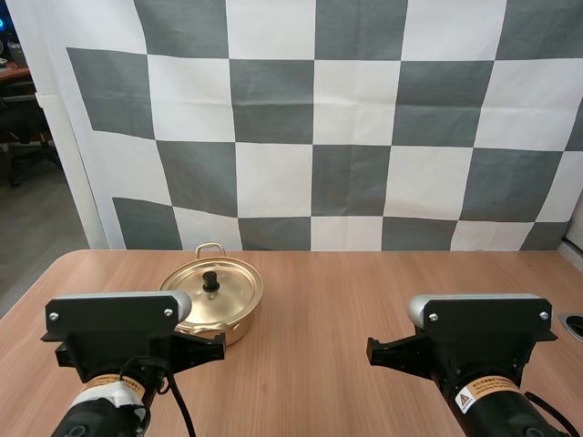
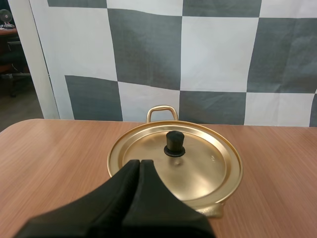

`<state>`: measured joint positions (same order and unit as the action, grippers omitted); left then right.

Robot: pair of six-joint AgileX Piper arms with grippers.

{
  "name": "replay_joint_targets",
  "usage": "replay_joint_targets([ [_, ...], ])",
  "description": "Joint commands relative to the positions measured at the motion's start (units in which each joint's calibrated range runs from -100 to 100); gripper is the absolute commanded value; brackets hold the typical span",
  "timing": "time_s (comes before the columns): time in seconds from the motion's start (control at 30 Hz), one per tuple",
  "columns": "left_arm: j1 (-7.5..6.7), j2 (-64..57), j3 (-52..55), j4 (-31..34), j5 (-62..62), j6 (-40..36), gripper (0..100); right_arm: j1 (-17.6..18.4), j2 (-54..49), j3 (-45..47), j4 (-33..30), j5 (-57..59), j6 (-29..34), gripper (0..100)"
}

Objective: Open the pot, put the car inside, and close it

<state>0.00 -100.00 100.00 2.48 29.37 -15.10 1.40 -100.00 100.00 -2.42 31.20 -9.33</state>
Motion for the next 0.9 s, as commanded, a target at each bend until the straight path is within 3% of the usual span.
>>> replay_joint_targets([
  [0.0, 0.00, 0.0, 0.0, 0.0, -0.1, 0.0, 0, 0.0, 0.0, 0.0, 0.0, 0.1, 0.0, 0],
  [0.87, 0.00, 0.0, 0.0, 0.0, -0.1, 0.0, 0, -0.7, 0.0, 0.0, 0.0, 0.1, 0.0, 0],
])
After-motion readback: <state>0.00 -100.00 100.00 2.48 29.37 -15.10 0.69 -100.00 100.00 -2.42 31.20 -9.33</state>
